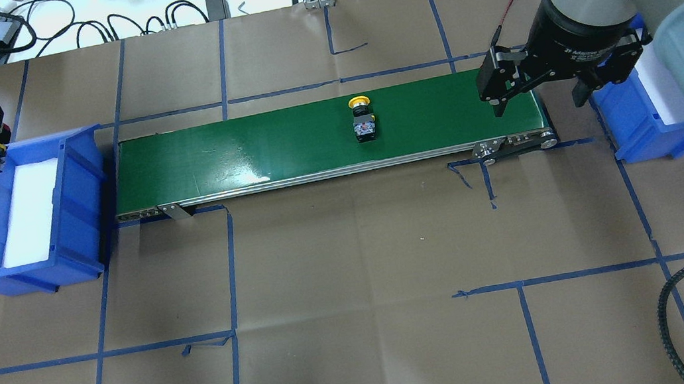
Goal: Transport two buttons from left to right
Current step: 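Carry the red button to the conveyor while the right gripper reaches toward the yellow button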
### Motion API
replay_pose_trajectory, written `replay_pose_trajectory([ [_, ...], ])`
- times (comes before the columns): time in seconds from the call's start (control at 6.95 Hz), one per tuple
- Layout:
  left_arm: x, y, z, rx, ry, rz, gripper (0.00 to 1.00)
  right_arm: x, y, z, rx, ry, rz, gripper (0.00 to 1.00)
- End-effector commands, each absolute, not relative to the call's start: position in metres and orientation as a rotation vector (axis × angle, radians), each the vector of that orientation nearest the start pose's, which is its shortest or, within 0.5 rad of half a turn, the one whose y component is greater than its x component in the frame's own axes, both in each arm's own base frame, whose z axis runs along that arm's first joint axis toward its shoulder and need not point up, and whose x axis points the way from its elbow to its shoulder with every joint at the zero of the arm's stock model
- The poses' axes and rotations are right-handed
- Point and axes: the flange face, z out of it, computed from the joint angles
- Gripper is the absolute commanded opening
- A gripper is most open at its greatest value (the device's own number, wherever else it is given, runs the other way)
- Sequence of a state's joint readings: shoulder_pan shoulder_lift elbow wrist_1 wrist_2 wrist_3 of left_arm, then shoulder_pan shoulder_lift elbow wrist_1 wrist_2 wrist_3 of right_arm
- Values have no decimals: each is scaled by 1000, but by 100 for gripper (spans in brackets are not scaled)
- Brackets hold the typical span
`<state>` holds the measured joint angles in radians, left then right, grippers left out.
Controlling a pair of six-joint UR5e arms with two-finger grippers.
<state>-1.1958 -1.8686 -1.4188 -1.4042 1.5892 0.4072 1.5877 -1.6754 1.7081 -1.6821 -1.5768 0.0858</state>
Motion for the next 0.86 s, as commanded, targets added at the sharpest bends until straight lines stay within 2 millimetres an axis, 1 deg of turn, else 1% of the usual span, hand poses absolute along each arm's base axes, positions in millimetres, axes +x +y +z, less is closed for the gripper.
replay_pose_trajectory([
  [0.0, 24, -632, 403, -29, 3110, -10, 1, 141, -493, 446, 102, 3137, -162, 100],
  [0.14, -3, -634, 394, -79, 3111, -14, 1, 141, -518, 433, 102, 3134, -190, 100],
  [0.29, -19, -632, 382, -81, 3115, 13, 1, 142, -538, 410, 102, 3133, -202, 100],
  [0.43, -23, -634, 361, -78, 3120, 65, 1, 143, -557, 389, 125, 3126, -209, 100],
  [0.58, -24, -640, 337, -76, 3121, 62, 1, 143, -578, 390, 124, 3115, -277, 100],
  [0.72, -25, -638, 308, -69, 3121, 55, 1, 144, -596, 387, 129, 3105, -281, 100],
])
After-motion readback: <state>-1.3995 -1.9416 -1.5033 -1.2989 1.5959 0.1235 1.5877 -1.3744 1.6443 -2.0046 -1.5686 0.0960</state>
